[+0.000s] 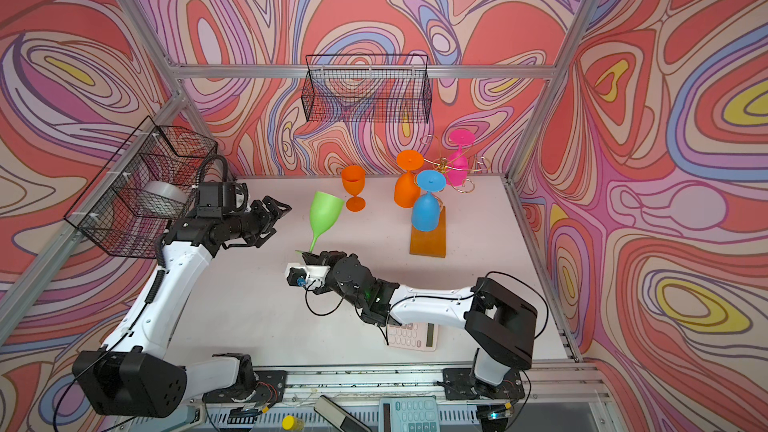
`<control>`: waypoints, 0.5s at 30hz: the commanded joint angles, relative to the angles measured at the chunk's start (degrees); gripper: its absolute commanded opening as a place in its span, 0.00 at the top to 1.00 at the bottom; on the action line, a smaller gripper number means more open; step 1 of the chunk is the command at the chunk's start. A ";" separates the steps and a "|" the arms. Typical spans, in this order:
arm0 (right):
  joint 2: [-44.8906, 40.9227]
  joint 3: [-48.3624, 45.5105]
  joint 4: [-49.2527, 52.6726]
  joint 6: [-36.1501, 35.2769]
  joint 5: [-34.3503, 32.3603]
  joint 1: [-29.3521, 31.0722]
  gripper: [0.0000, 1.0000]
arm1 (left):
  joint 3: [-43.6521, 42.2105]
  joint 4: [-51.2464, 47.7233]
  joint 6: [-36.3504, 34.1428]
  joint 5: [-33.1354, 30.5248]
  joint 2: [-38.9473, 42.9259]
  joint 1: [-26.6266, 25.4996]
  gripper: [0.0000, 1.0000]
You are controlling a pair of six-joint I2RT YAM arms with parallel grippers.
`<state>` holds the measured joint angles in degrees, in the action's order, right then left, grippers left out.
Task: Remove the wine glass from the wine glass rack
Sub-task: 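Bring the green glass toward the table center while the left gripper moves to meet it, then close the left gripper on the green glass foot beside the right gripper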
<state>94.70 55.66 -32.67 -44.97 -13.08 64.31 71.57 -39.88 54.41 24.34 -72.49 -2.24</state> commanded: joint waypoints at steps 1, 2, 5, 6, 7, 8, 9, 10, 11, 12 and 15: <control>0.82 -0.88 -3.74 -2.42 -1.78 0.29 1.00 | -2.18 -5.92 7.66 2.48 1.45 0.31 0.24; 0.99 -0.90 -4.01 -2.81 -1.96 0.29 1.00 | -3.11 -6.29 9.26 2.85 1.63 0.31 0.28; 1.86 -0.82 -4.56 -4.29 -2.33 0.24 1.00 | -5.90 -5.49 12.95 5.56 2.03 0.32 0.39; 2.26 -0.80 -4.96 -4.84 -2.55 0.20 1.00 | -6.76 -5.07 14.10 6.33 2.16 0.32 0.40; 2.63 -0.77 -5.28 -5.33 -2.71 0.20 1.00 | -7.64 -4.61 15.26 7.03 2.24 0.31 0.41; 3.03 -0.73 -5.54 -5.75 -2.72 0.12 1.00 | -8.58 -3.91 16.51 7.65 2.48 0.31 0.42; 3.28 -0.81 -5.72 -5.93 -2.75 0.11 1.00 | -9.29 -3.18 17.55 8.25 2.60 0.31 0.43; 3.49 -0.73 -5.83 -6.01 -2.71 0.02 1.00 | -9.97 -2.55 18.50 8.62 2.72 0.31 0.44; 3.65 -0.65 -5.92 -5.87 -2.58 -0.06 1.00 | -10.44 -2.03 19.25 8.96 2.88 0.31 0.44; 3.82 -0.56 -5.90 -5.75 -2.50 -0.15 1.00 | -10.57 -1.81 19.74 9.04 2.88 0.31 0.44; 4.48 -0.13 -5.72 -5.80 -2.39 -0.33 1.00 | -11.44 -0.76 21.14 9.85 2.68 0.31 0.45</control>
<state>98.28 55.29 -36.77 -50.19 -14.87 64.18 60.84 -42.15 71.81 32.36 -71.26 -2.24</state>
